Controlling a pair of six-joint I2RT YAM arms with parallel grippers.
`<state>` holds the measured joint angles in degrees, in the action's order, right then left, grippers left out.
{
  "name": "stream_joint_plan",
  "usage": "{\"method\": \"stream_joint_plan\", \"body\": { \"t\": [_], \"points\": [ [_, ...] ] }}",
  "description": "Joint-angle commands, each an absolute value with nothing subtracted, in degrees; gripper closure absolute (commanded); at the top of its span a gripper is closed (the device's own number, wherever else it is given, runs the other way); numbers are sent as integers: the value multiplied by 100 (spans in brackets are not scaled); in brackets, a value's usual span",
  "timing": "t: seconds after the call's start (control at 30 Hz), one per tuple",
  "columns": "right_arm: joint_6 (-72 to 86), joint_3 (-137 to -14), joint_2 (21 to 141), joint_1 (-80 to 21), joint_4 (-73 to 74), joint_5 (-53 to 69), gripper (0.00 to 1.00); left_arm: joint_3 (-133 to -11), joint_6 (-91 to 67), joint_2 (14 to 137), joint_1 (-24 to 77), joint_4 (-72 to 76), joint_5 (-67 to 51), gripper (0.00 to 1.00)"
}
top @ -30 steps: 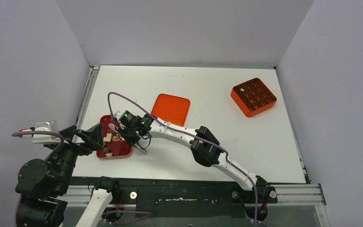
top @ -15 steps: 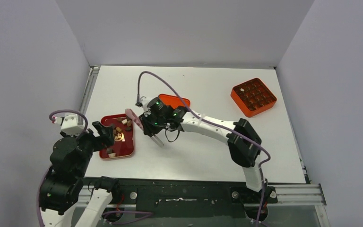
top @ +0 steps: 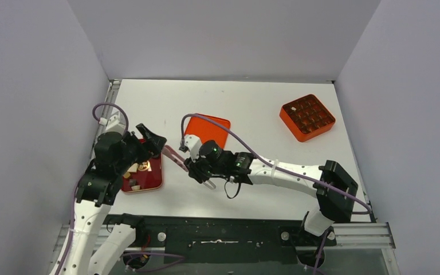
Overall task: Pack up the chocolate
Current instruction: Adjust the clamp.
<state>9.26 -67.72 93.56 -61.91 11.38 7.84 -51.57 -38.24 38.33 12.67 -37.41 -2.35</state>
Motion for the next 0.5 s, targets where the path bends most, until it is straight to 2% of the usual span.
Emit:
{"method": "stream_joint_plan", "body": {
  "t": [0.0, 0.1, 0.23, 0.47],
  "points": [
    [658, -6474, 8810, -6335, 236, 52, 69, -5119, -3956, 4413, 1257, -3156, -435, 24],
    [708, -6237, 8622, -6348, 196, -150, 69, -4780, -3835, 4758, 1255, -2845, -733, 29],
    [712, -6006, 8443, -6353, 150, -308, 69, -4293, -4001, 4957, 1265, -2363, -1058, 40],
    [770, -5783, 8211, -6350, 442, -360, 69, -4062, -3866, 5250, 1265, -2323, -1008, 43]
  ]
}}
